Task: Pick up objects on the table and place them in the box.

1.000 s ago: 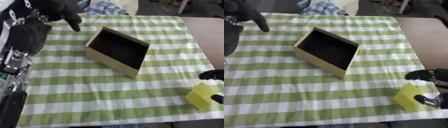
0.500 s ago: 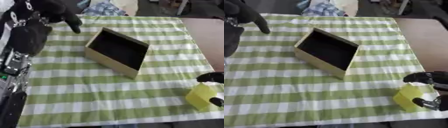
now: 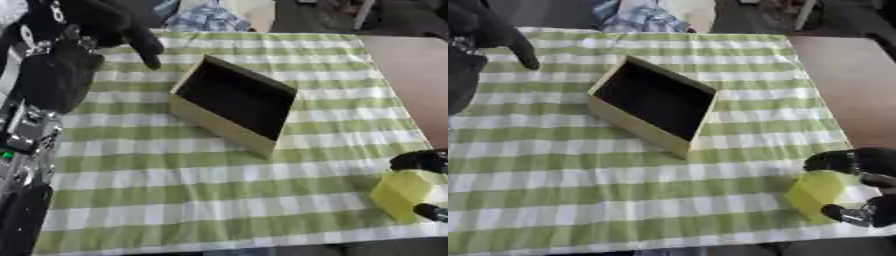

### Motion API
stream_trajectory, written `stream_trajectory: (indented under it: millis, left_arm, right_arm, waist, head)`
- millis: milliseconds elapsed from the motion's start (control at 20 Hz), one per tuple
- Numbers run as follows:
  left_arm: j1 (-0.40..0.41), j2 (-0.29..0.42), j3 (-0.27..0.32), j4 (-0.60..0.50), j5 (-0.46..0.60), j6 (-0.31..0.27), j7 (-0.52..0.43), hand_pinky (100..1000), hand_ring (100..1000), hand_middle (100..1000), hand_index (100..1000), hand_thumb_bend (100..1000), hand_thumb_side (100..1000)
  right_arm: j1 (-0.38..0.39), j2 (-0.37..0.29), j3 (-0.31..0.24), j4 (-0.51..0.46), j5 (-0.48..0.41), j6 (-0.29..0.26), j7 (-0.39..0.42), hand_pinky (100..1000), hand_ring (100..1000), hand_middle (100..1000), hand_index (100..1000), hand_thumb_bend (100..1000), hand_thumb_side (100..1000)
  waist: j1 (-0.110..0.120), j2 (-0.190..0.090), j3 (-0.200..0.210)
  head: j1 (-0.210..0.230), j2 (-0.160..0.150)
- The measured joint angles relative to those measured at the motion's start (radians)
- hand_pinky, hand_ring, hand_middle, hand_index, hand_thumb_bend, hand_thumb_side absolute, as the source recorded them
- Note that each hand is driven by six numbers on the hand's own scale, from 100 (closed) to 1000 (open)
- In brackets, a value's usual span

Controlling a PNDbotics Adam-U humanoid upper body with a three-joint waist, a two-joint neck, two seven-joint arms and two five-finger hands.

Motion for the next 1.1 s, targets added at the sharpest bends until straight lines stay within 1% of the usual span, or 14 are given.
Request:
stream_trajectory:
  millis: [200,350,450,500,700,750,950,1000,1050,1100]
  left_arm:
    - [0.0,0.0,0.0,0.0,0.0,0.0,-0.004,553,650,628,790,100,672]
    - [0.0,0.0,-0.001,0.0,0.0,0.0,-0.009,553,649,628,790,100,672]
    - [0.0,0.0,-0.003,0.0,0.0,0.0,-0.01,553,649,628,790,100,672]
    - [0.0,0.0,-0.004,0.0,0.0,0.0,-0.012,553,649,628,790,100,672]
    - [0.0,0.0,-0.005,0.0,0.0,0.0,-0.018,552,648,628,790,100,672]
    - [0.0,0.0,-0.005,0.0,0.0,0.0,-0.018,552,648,628,789,100,672]
    - [-0.001,0.0,-0.006,0.0,0.0,0.0,-0.022,552,648,628,789,100,672]
    - [-0.001,0.0,-0.006,0.0,0.0,0.0,-0.024,552,648,628,789,100,672]
    - [-0.001,0.0,-0.006,0.0,0.0,0.0,-0.025,552,647,628,789,100,672]
    - [-0.001,0.0,-0.006,0.0,0.0,0.0,-0.026,551,647,628,789,100,672]
  right_arm:
    - [0.0,0.014,0.004,0.009,0.027,-0.004,-0.011,777,860,931,991,346,946]
    - [-0.005,0.024,0.005,0.015,0.052,-0.003,-0.026,748,835,923,988,359,932]
    - [-0.006,0.029,0.005,0.02,0.073,0.001,-0.042,729,813,916,985,361,924]
    - [-0.006,0.03,0.005,0.022,0.082,0.002,-0.052,705,785,911,983,359,917]
    - [-0.007,0.042,0.006,0.031,0.107,0.005,-0.085,650,684,890,971,337,867]
    - [-0.007,0.046,0.006,0.034,0.112,0.006,-0.091,640,687,889,967,334,853]
    - [-0.007,0.054,0.007,0.04,0.125,0.011,-0.117,587,669,867,945,299,750]
    - [-0.008,0.055,0.007,0.04,0.128,0.012,-0.124,529,643,845,928,273,695]
    - [-0.008,0.056,0.008,0.042,0.13,0.014,-0.132,448,606,815,909,268,657]
    - [-0.008,0.057,0.009,0.042,0.132,0.017,-0.143,389,576,789,894,261,638]
  waist:
    - [0.0,0.0,0.001]
    - [0.001,0.001,0.001]
    - [0.001,0.002,0.001]
    - [0.001,0.002,0.001]
    - [0.001,0.006,0.004]
    - [0.001,0.006,0.004]
    - [0.001,0.007,0.005]
    - [0.002,0.007,0.005]
    - [0.002,0.008,0.005]
    - [0.003,0.008,0.005]
  head:
    - [0.0,0.0]
    - [0.0,0.0]
    - [0.0,0.0]
    - [0.0,0.0]
    - [0.0,0.0]
    - [0.0,0.0]
    - [0.0,0.0]
    - [0.0,0.0]
    - [0.0,0.0]
    - [0.0,0.0]
